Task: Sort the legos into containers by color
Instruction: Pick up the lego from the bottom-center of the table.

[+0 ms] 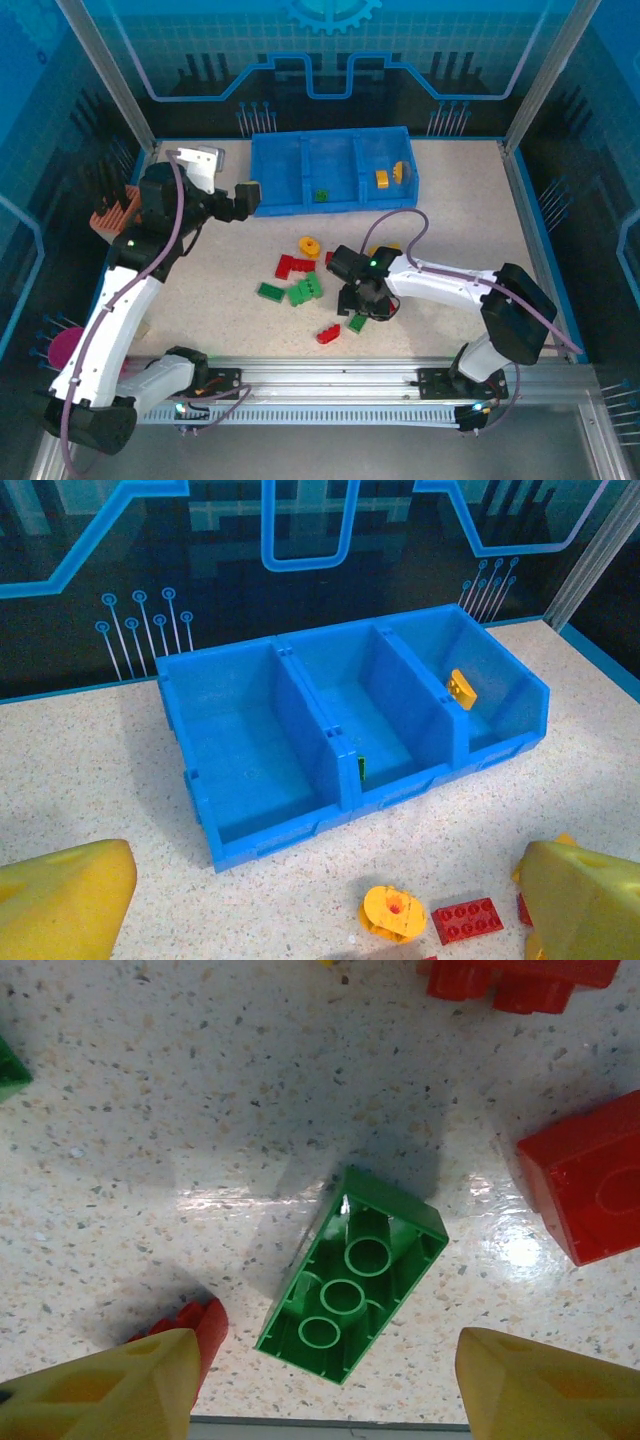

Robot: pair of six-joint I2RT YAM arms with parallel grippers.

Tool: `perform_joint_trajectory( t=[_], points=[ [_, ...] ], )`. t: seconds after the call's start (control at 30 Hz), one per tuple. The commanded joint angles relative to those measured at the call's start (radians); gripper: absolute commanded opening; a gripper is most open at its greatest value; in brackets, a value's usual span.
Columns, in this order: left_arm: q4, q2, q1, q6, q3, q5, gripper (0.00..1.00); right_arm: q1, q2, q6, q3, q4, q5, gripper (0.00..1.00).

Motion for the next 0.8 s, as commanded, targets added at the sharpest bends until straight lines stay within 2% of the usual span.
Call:
perform_joint_trajectory(
  t=[0.0,0.3,0.6,0.7,0.77],
  points=[
    [0.019,-0.021,0.003,-0.016,-0.017,0.004,0.99,0.012,0.049,0.015,-0.007,-0.017,0.003,0.68],
    [0.020,-0.041,0.003,-0.008,-0.039,-0.018,0.99,0.002,0.142,-0.015,-0.003,0.026,-0.023,0.64],
    [0.064,-0.035,0.004,-0.047,-0.051,-0.081,1.00,-0.007,0.198,-0.068,0.007,0.072,-0.082,0.35],
    [0.099,-0.052,0.007,-0.108,-0.071,-0.236,1.00,-0.021,0.168,-0.111,0.016,0.054,-0.096,0.28],
    [0.078,-0.038,0.009,-0.097,-0.049,-0.258,0.99,-0.034,0.129,-0.154,0.034,0.010,-0.088,0.26]
  ],
)
